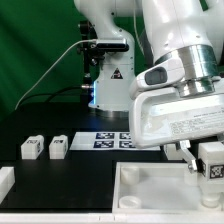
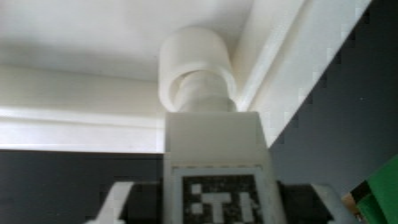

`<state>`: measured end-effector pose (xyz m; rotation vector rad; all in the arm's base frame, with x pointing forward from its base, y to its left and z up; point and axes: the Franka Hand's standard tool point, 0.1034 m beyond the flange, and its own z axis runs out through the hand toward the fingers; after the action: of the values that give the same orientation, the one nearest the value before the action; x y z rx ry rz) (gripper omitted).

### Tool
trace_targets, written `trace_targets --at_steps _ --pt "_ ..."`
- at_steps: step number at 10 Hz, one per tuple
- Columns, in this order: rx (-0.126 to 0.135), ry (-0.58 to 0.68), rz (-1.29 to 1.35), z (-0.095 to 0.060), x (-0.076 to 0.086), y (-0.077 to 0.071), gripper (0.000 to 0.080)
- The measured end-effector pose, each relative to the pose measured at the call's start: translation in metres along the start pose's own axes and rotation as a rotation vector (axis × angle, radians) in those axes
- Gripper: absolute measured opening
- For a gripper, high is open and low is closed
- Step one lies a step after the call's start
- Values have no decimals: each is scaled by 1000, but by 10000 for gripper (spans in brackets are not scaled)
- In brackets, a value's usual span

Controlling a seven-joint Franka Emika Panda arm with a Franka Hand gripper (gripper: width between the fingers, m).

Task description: Assemble one leg

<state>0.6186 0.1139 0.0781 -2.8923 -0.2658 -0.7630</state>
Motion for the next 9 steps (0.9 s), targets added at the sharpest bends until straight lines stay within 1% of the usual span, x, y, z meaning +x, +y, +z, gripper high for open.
trace_targets --at_steps 2,4,6,9 --pt "-1 -6 2 3 -5 1 290" --pt "0 -13 8 13 -14 1 290" --pt "-10 18 10 15 -11 3 290" --pt "-9 21 11 16 -9 2 290"
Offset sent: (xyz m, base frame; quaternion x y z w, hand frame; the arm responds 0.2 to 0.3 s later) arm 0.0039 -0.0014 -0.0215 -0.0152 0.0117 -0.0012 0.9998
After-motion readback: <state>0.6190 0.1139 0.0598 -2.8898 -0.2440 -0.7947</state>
